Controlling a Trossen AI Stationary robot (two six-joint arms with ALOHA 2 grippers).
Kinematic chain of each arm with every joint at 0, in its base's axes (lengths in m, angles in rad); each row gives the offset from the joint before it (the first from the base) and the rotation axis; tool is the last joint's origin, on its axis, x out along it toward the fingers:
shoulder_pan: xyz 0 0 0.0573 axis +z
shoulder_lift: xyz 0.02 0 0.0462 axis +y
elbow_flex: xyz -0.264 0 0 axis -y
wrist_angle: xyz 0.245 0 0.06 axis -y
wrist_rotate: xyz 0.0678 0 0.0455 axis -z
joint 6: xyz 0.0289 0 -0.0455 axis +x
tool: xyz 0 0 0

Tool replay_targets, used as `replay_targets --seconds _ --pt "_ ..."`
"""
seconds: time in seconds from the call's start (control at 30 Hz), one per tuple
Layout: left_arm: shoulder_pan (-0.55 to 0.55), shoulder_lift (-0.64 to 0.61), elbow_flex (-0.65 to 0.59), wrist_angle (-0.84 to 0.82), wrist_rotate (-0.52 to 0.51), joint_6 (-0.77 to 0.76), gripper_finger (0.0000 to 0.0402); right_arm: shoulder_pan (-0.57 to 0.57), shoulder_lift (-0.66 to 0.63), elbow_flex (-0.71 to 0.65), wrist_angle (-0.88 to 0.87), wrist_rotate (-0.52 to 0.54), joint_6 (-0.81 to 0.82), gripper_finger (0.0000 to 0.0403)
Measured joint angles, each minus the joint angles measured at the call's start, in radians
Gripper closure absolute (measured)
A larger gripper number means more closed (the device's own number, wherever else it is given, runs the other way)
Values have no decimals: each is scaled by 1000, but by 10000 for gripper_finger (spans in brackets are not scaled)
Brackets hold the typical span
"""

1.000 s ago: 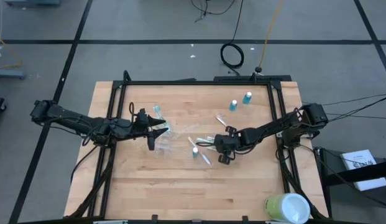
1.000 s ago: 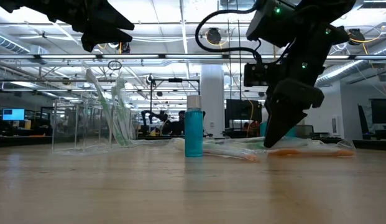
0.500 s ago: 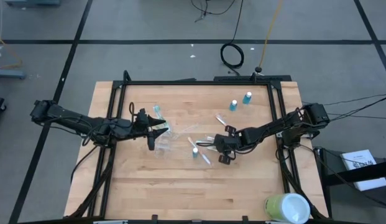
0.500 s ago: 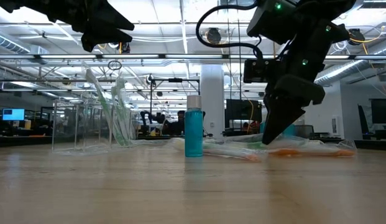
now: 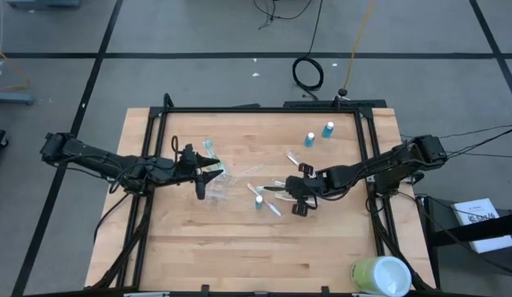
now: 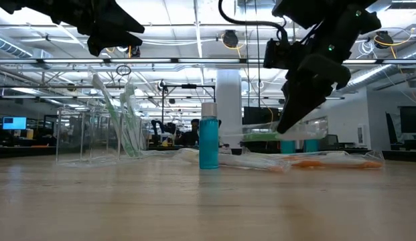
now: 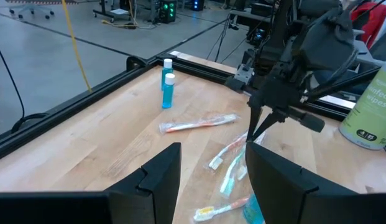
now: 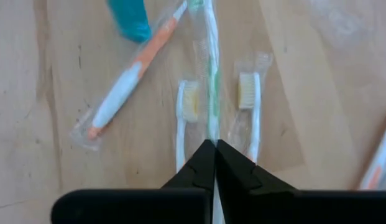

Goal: Pick & Place toothbrushing station
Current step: Put the green toothbrush into the top section of the transparent organizer

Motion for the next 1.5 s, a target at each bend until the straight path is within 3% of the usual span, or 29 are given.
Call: replay_targets --seconds 0.23,0.47,0.8,1.13,1.5 --pt "0 0 0 0 0 0 220 0 -63 -23 2 34 -37 402" --pt "0 0 0 0 0 3 220 -8 -172 -96 31 163 -54 402" --pt "0 0 0 7 -7 2 220 -8 -340 -284 417 176 -153 402" --pt "1 30 0 37 -18 0 220 -6 -360 -421 910 -38 -262 402" --pt "4 150 0 194 -20 65 220 -7 -360 -436 983 -60 -264 402"
